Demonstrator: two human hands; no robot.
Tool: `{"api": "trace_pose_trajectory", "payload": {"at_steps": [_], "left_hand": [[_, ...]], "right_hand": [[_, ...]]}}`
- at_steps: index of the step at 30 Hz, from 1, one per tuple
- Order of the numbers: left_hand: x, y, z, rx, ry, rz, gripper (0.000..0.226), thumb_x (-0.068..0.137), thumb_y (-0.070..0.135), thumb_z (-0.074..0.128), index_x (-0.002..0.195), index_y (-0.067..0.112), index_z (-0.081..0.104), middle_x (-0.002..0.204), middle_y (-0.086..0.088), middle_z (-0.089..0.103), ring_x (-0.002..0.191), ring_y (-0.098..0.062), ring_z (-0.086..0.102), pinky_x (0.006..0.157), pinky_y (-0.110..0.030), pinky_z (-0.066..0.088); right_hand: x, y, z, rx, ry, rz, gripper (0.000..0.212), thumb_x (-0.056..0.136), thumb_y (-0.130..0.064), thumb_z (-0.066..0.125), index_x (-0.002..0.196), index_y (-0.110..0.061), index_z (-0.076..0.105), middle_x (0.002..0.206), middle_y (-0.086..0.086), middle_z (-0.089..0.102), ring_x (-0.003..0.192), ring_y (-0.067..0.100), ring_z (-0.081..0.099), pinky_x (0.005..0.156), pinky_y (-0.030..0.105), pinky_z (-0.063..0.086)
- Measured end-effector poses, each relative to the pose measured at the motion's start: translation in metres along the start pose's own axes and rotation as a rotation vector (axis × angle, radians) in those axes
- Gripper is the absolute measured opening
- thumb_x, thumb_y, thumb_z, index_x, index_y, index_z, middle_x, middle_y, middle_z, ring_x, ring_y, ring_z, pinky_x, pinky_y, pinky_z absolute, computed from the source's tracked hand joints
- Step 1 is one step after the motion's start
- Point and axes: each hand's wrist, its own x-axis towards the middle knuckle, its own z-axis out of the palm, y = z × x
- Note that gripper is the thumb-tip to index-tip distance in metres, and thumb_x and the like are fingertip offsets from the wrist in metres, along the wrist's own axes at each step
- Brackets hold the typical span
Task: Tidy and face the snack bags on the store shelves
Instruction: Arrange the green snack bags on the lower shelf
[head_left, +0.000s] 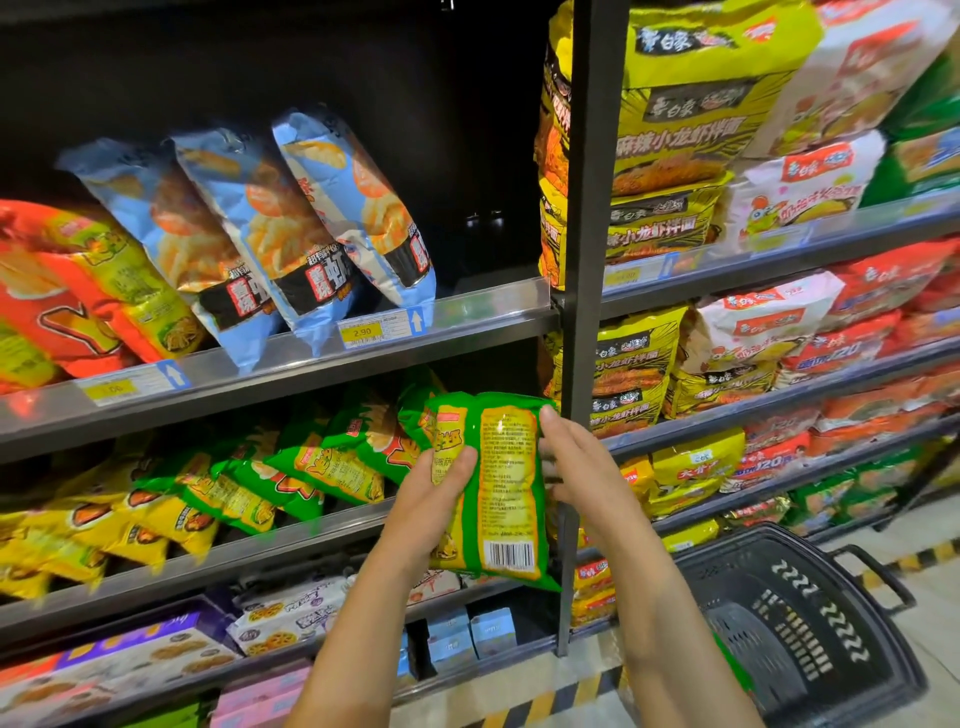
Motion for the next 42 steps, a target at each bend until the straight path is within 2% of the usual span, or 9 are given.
{"api": "trace_pose_trajectory", "payload": {"at_steps": [5, 8, 13, 19, 28, 31, 34, 38, 42], "left_hand": [[-0.012, 0.004, 0.010, 0.014, 0.127, 0.031, 0.047, 0.079, 0.070, 0.069, 0.113, 0.039, 0.062, 0.117, 0.012, 0.075, 0.110, -0.011, 0.071, 0.098, -0.043, 0.056], [-0.021, 0.012, 0.015, 0.067, 0.150, 0.063, 0.044, 0.085, 0.065, 0.069, 0.116, 0.036, 0.059, 0.115, 0.012, 0.073, 0.103, -0.005, 0.070, 0.086, -0.032, 0.057], [-0.030, 0.029, 0.000, -0.055, -0.017, -0.077, 0.077, 0.083, 0.090, 0.050, 0.135, 0.035, 0.063, 0.129, 0.005, 0.074, 0.115, -0.019, 0.073, 0.102, -0.050, 0.057], [-0.042, 0.052, -0.023, -0.260, -0.016, -0.158, 0.087, 0.084, 0.085, 0.037, 0.137, 0.020, 0.060, 0.126, -0.002, 0.076, 0.114, -0.027, 0.074, 0.093, -0.050, 0.058], [-0.062, 0.059, -0.015, -0.128, -0.107, -0.147, 0.071, 0.092, 0.083, 0.043, 0.137, 0.032, 0.065, 0.132, 0.003, 0.073, 0.117, -0.019, 0.072, 0.102, -0.049, 0.055], [-0.049, 0.037, -0.013, -0.010, -0.029, -0.169, 0.106, 0.061, 0.106, 0.052, 0.150, 0.050, 0.047, 0.151, 0.008, 0.059, 0.137, -0.024, 0.058, 0.114, -0.056, 0.045], [-0.042, 0.023, -0.014, 0.042, 0.122, -0.122, 0.117, 0.053, 0.108, 0.054, 0.149, 0.042, 0.048, 0.144, 0.009, 0.062, 0.132, -0.021, 0.060, 0.112, -0.053, 0.048], [-0.057, 0.030, -0.018, -0.206, 0.063, -0.168, 0.072, 0.085, 0.087, 0.053, 0.130, 0.034, 0.071, 0.128, -0.002, 0.076, 0.114, -0.026, 0.074, 0.104, -0.049, 0.054], [-0.056, 0.023, -0.026, -0.555, -0.051, -0.229, 0.080, 0.093, 0.080, 0.039, 0.117, 0.017, 0.082, 0.125, -0.016, 0.075, 0.099, -0.027, 0.078, 0.079, -0.040, 0.062]], "right_hand": [[-0.016, 0.011, 0.018, 0.057, -0.056, 0.055, 0.090, 0.074, -0.087, 0.064, 0.144, -0.031, 0.052, 0.128, -0.006, 0.072, 0.111, 0.010, 0.072, 0.100, 0.047, 0.058], [-0.025, 0.011, 0.030, -0.012, 0.004, 0.004, 0.070, 0.077, -0.077, 0.065, 0.131, -0.033, 0.060, 0.121, -0.006, 0.075, 0.103, 0.006, 0.074, 0.096, 0.044, 0.060], [-0.034, 0.017, 0.023, 0.272, 0.018, 0.098, 0.042, 0.097, -0.054, 0.060, 0.127, -0.026, 0.067, 0.115, -0.001, 0.079, 0.105, 0.017, 0.076, 0.093, 0.045, 0.060], [-0.038, 0.029, 0.015, 0.733, -0.108, 0.263, 0.074, 0.089, -0.063, 0.050, 0.143, -0.013, 0.060, 0.135, 0.022, 0.068, 0.117, 0.035, 0.070, 0.095, 0.051, 0.060], [-0.042, 0.007, 0.042, 0.303, -0.045, 0.092, 0.042, 0.103, -0.049, 0.051, 0.133, -0.023, 0.064, 0.114, 0.002, 0.079, 0.105, 0.018, 0.077, 0.085, 0.040, 0.062], [-0.045, -0.004, 0.051, 0.146, -0.072, 0.061, 0.042, 0.102, -0.053, 0.052, 0.132, -0.026, 0.063, 0.113, -0.001, 0.080, 0.104, 0.016, 0.077, 0.093, 0.044, 0.061], [-0.048, -0.013, 0.049, 0.142, -0.127, 0.085, 0.051, 0.097, -0.065, 0.047, 0.128, -0.029, 0.067, 0.115, -0.002, 0.079, 0.108, 0.016, 0.075, 0.100, 0.045, 0.056], [-0.049, -0.023, 0.033, 0.199, -0.166, 0.083, 0.066, 0.089, -0.076, 0.034, 0.123, -0.033, 0.070, 0.117, 0.001, 0.078, 0.108, 0.020, 0.075, 0.098, 0.048, 0.056], [-0.051, -0.032, 0.024, 0.391, -0.228, 0.025, 0.083, 0.089, -0.073, 0.030, 0.136, -0.011, 0.058, 0.115, 0.017, 0.076, 0.085, 0.026, 0.075, 0.070, 0.040, 0.063]]}}
